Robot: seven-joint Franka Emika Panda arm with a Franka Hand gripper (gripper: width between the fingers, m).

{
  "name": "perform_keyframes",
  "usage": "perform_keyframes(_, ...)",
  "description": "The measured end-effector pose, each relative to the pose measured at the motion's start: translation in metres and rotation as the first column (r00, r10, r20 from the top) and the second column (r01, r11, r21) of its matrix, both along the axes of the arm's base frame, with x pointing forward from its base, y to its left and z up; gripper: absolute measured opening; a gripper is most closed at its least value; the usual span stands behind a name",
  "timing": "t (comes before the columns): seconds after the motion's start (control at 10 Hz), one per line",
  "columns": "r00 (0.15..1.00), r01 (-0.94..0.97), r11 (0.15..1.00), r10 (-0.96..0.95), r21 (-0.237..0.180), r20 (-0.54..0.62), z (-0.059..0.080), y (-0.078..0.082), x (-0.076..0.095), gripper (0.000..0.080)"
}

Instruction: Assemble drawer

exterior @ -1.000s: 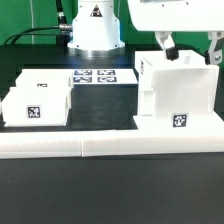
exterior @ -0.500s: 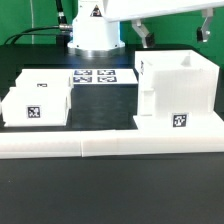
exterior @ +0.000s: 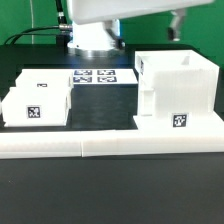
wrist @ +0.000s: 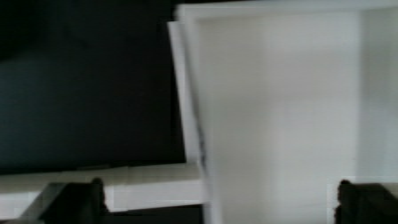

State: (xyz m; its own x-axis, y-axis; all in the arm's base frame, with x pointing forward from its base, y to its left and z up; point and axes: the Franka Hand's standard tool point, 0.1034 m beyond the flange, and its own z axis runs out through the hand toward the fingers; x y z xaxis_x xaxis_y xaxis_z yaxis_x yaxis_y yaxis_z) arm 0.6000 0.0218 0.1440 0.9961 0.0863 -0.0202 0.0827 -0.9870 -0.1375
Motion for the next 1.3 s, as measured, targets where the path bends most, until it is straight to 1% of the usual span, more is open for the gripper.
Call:
perform_keyframes(0.1, 0.998, -0.066, 0.998, 0.066, -0.003, 0.014, -0.001, -0.017, -0.001, 0.0649)
perform_keyframes(0.2, 0.993, -0.118, 0.993, 0.118, -0.002, 0.020, -0.003, -0.025, -0.002, 0.0649)
perform_keyframes(0.3, 0.992, -0.124, 0.992, 0.124, -0.002, 0.020, -0.003, -0.022, -0.002, 0.0649)
perform_keyframes(0.6, 0.992, -0.121, 0.993, 0.121, -0.002, 0.020, -0.003, -0.023, -0.002, 0.0649)
perform_keyframes(0.7, 0.995, -0.097, 0.995, 0.097, -0.008, 0.016, -0.004, -0.034, -0.003, 0.0649)
perform_keyframes(0.8, 1.000, -0.009, 1.000, 0.009, -0.029, 0.018, -0.008, -0.051, -0.012, 0.0649)
perform_keyframes(0.9, 0.999, 0.028, 0.998, -0.026, -0.049, 0.043, -0.017, -0.062, -0.023, 0.0649)
perform_keyframes(1.0, 0.998, 0.038, 0.997, -0.034, -0.063, 0.061, -0.031, -0.069, -0.037, 0.0649)
perform_keyframes(1.1, 0.999, 0.030, 0.998, -0.028, -0.049, 0.046, -0.044, -0.077, -0.048, 0.0649)
perform_keyframes(1.3, 0.998, 0.038, 0.998, -0.036, -0.052, 0.047, -0.042, -0.078, -0.045, 0.0649)
